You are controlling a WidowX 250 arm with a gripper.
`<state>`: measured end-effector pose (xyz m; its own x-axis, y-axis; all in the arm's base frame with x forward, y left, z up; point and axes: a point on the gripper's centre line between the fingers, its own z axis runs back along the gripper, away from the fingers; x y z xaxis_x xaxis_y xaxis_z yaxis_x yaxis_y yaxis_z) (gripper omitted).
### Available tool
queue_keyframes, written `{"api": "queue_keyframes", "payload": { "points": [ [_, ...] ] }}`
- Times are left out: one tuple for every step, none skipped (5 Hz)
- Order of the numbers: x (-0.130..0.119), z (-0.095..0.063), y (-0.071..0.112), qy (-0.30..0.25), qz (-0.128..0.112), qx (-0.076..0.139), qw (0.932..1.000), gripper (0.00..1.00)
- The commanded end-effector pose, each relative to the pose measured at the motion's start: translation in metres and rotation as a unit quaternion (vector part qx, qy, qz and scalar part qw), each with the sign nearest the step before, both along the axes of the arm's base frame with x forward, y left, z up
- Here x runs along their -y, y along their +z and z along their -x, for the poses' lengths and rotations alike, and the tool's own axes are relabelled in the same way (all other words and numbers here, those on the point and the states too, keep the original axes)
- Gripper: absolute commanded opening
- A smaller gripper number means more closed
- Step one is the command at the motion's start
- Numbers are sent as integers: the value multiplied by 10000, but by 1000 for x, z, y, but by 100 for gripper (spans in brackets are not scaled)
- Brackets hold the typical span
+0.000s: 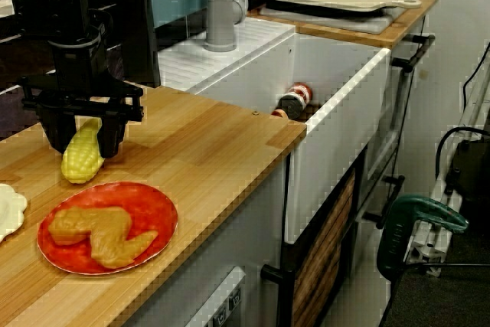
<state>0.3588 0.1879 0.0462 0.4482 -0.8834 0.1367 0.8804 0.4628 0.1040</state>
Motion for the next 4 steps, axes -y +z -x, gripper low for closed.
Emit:
{"api": "queue_keyframes", "payload": {
  "points": [
    [7,4,37,-98,-225,348,9991,0],
    [13,7,37,-163,-221,332,9991,0],
    [17,10,37,-215,-223,343,9989,0],
    [22,13,37,-271,-235,332,9988,0]
  ]
}}
